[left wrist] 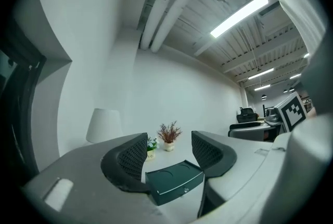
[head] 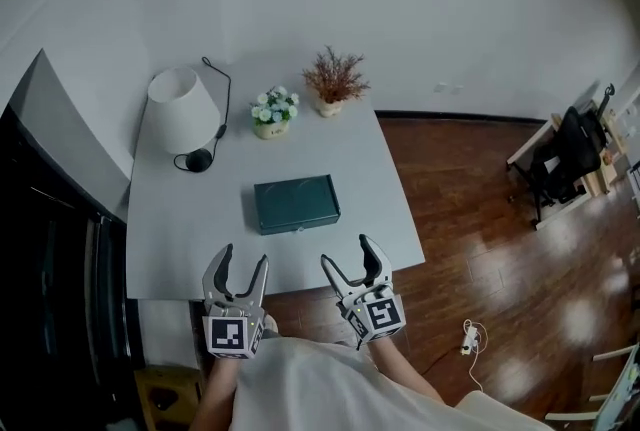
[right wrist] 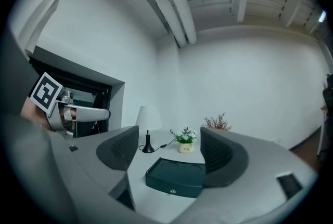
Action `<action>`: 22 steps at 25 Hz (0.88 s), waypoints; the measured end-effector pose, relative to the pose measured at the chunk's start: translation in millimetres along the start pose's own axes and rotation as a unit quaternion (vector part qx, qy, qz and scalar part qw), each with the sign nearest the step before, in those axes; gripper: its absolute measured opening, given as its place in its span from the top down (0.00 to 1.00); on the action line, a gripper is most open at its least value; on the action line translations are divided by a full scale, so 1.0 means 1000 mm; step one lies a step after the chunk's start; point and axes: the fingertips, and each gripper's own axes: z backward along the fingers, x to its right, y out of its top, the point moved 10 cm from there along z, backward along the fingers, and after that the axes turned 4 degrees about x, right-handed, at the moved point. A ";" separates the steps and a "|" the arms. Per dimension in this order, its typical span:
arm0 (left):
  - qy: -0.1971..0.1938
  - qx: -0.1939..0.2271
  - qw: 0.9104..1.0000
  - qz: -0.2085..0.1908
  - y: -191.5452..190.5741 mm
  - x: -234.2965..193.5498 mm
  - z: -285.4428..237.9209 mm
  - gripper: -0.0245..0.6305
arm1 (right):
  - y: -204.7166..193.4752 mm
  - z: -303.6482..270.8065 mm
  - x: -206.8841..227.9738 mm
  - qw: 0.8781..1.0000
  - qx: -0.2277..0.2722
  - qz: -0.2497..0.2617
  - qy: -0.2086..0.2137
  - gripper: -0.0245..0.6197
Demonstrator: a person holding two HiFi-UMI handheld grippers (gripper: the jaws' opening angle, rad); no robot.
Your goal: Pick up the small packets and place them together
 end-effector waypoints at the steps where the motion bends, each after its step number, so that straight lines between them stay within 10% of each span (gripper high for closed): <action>1: -0.005 -0.001 1.000 0.004 0.000 -0.006 -0.003 0.58 | 0.000 -0.007 -0.001 1.000 -0.002 0.003 -0.003 0.39; 12: 0.005 -0.006 1.000 -0.010 0.003 -0.039 -0.034 0.58 | -0.012 -0.052 0.008 0.999 -0.033 0.005 0.019 0.42; 22: 0.057 -0.028 0.998 0.011 -0.008 -0.038 -0.045 0.58 | -0.123 -0.077 0.025 0.976 -0.209 -0.050 0.042 0.48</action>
